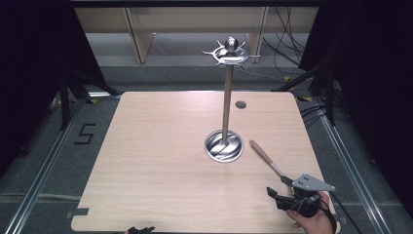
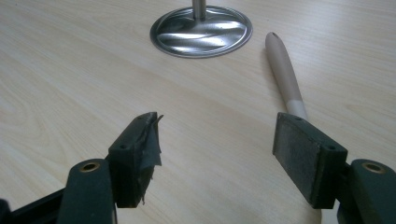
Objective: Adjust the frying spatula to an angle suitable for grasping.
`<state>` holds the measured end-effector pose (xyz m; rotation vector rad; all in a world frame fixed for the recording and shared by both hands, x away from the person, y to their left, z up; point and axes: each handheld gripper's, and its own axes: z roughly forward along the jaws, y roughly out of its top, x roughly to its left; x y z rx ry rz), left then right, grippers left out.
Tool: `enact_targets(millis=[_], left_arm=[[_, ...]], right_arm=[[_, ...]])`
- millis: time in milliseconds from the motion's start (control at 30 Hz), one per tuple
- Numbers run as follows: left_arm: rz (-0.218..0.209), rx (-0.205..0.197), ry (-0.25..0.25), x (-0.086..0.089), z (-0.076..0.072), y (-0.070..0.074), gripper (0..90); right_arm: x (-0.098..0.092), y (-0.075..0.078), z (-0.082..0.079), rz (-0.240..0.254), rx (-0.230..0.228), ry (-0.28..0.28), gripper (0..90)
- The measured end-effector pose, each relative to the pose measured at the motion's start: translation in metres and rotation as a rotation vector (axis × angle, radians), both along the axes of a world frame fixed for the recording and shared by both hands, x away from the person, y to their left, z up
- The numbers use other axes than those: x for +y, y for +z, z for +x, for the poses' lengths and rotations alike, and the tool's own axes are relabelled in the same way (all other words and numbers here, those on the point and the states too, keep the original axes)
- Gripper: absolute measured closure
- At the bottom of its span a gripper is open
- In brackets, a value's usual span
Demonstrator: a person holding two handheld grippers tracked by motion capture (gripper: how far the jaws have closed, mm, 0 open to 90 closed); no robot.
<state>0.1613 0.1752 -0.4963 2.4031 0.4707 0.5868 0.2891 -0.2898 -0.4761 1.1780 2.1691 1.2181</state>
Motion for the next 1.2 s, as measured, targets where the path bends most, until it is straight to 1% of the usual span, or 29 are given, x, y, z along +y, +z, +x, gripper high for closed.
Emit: enact_targets(millis=[100,133,167,200,267,300,333,367,433,467,500,567,600,700,833,867,900,933,967,1000,1033,1067,1100,1133,1167,1200], left_arm=[[0.000,0.001,-0.001,0.000,0.000,0.000,16.7],[0.001,0.000,-0.001,0.000,0.000,0.000,16.7],[-0.001,0.002,0.000,0.000,0.000,0.000,16.7],[0.000,0.001,0.000,0.000,0.000,0.000,16.7],[0.000,0.000,0.000,0.000,0.000,0.000,16.7],[-0.001,0.000,0.001,0.000,0.000,0.000,16.7],[-0.001,0.000,0.001,0.000,0.000,0.000,16.7],[-0.001,0.003,-0.001,0.000,0.000,0.000,16.7],[0.000,0.004,-0.002,0.000,0.000,0.000,16.7],[0.000,0.004,-0.002,0.000,0.000,0.000,16.7],[-0.006,0.012,-0.008,0.000,0.001,-0.001,16.7],[-0.004,0.009,-0.004,0.000,0.000,-0.001,16.7],[-0.007,0.011,-0.003,0.000,0.001,-0.001,16.7],[-0.006,0.013,-0.007,-0.001,0.001,-0.001,16.6],[0.001,0.003,0.000,0.000,0.000,-0.001,16.7],[0.000,0.004,0.001,0.000,0.000,-0.001,16.7],[0.003,0.000,0.003,0.000,0.001,-0.001,16.7],[0.003,0.000,0.003,0.000,0.001,-0.001,16.6],[-0.002,0.005,0.002,0.000,0.001,-0.001,16.7],[-0.002,0.005,0.002,0.000,0.001,-0.001,16.7],[-0.002,0.006,0.003,-0.001,0.001,-0.001,16.7],[-0.002,0.006,0.002,0.000,0.001,-0.001,16.7],[-0.002,0.006,0.002,0.000,0.001,-0.001,16.7],[-0.003,0.006,0.004,0.000,0.001,-0.001,16.7],[-0.001,0.018,-0.003,0.000,0.001,-0.001,16.7],[-0.007,0.014,-0.003,0.000,0.001,-0.001,16.7]], right_arm=[[0.000,0.000,0.000,0.001,0.001,0.001,32.7],[0.001,0.001,-0.002,0.008,0.026,-0.015,32.7],[0.001,0.001,-0.002,0.008,0.026,-0.015,32.7],[0.000,0.000,-0.001,0.008,0.010,-0.009,32.6],[0.001,0.001,-0.001,0.012,0.019,-0.012,32.6],[0.000,0.001,0.000,-0.001,0.004,-0.006,32.6],[0.000,0.001,0.000,-0.001,0.004,-0.006,32.6],[-0.001,0.001,0.001,-0.012,-0.009,-0.001,32.7],[-0.001,0.001,0.001,-0.011,-0.011,0.000,32.6],[-0.001,0.001,0.001,-0.011,-0.011,0.000,32.6],[-0.001,0.001,0.001,-0.011,-0.006,0.003,32.6],[-0.001,0.000,0.001,-0.011,-0.005,0.004,32.6],[0.000,0.000,0.001,0.002,0.011,0.005,32.6],[0.001,0.000,0.002,-0.002,0.006,0.009,32.6],[0.002,0.000,0.002,-0.005,0.011,0.004,32.6],[0.001,0.000,0.003,-0.001,0.009,0.010,32.7],[0.002,0.001,0.003,0.001,0.014,0.003,32.7],[0.003,0.002,0.004,-0.002,0.019,0.001,32.7],[0.002,0.003,0.006,-0.017,0.015,0.010,32.7],[0.002,0.003,0.006,-0.017,0.015,0.010,32.7],[0.003,0.004,0.006,-0.008,0.031,-0.003,32.7],[0.000,0.008,0.013,-0.030,0.014,0.015,32.7],[0.000,0.008,0.013,-0.030,0.014,0.015,32.7],[0.001,0.012,0.016,-0.048,0.034,0.003,33.0],[0.000,0.012,0.019,-0.071,0.034,0.009,33.1],[-0.001,0.013,0.021,-0.081,0.045,0.009,33.1]])
